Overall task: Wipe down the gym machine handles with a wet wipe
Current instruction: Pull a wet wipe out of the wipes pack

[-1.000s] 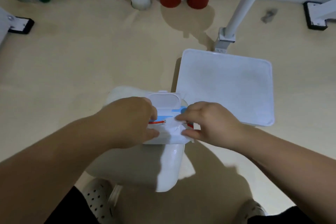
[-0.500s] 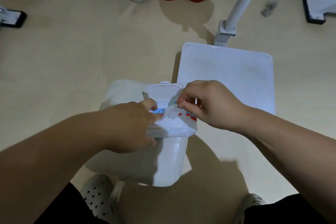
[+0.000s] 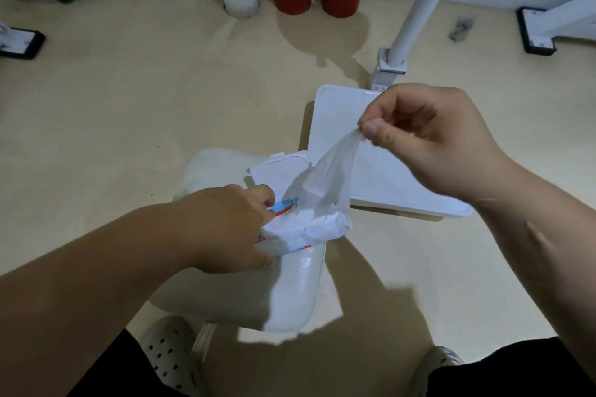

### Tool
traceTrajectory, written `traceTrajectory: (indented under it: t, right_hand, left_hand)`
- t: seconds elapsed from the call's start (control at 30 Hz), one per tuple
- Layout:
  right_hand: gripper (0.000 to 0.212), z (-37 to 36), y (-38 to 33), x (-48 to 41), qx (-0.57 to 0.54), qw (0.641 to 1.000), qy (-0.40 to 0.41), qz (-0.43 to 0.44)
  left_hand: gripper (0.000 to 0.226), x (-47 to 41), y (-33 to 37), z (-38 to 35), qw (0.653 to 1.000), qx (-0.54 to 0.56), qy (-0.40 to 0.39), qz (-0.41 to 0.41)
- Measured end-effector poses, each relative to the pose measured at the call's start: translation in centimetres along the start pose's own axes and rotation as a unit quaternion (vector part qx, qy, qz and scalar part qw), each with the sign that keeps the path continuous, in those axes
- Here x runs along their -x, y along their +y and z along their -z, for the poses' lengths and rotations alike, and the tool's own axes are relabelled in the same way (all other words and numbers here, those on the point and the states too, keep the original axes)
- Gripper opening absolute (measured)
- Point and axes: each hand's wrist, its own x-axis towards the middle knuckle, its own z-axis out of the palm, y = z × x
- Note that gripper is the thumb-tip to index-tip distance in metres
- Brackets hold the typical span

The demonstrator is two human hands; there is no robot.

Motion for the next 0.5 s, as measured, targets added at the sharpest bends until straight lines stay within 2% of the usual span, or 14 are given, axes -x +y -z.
traceTrajectory:
  t: [0.07, 0.13, 0.2, 0.27, 0.3, 0.37, 0.43, 0.5]
  right_hand:
    - [0.012, 0.8, 0.9, 0.1, 0.036, 0.999, 0.005, -0.007]
    - [0.015, 1.2, 1.7, 0.2, 0.045, 0.998, 0.0, -0.038]
    - [0.019, 1.2, 2.2, 0.3, 0.046, 0.996, -0.003, -0.074]
    - [0.015, 1.2, 2.7, 0.4, 0.065, 0.993, -0.029, -0.098]
    - [0.013, 1.1, 2.9, 0.5, 0.08, 0.99, -0.055, -0.105]
    - [0.013, 1.0, 3.1, 0.9, 0.103, 0.981, -0.117, -0.112]
    - [0.014, 0.9, 3.2, 1.2, 0.124, 0.969, -0.177, -0.12]
    - [0.014, 0.8, 3.3, 1.5, 0.142, 0.956, -0.221, -0.129]
  left_hand:
    - [0.046, 0.2, 0.0, 0.5, 1.0, 0.01, 0.008, 0.0]
    - [0.032, 0.0, -0.2, 1.3, 0.996, 0.066, 0.068, 0.01]
    - [0.019, -0.3, -0.5, 2.1, 0.965, 0.158, 0.206, 0.041]
    - [0.013, -0.8, -0.6, 2.8, 0.905, 0.235, 0.349, 0.059]
    - [0.022, -1.0, -0.6, 2.9, 0.892, 0.257, 0.365, 0.07]
    - [0.039, -1.6, -0.5, 2.6, 0.904, 0.268, 0.321, 0.084]
    - [0.032, -2.0, -0.2, 2.2, 0.922, 0.247, 0.29, 0.07]
    - [0.014, -2.1, 0.2, 2.3, 0.915, 0.261, 0.304, 0.054]
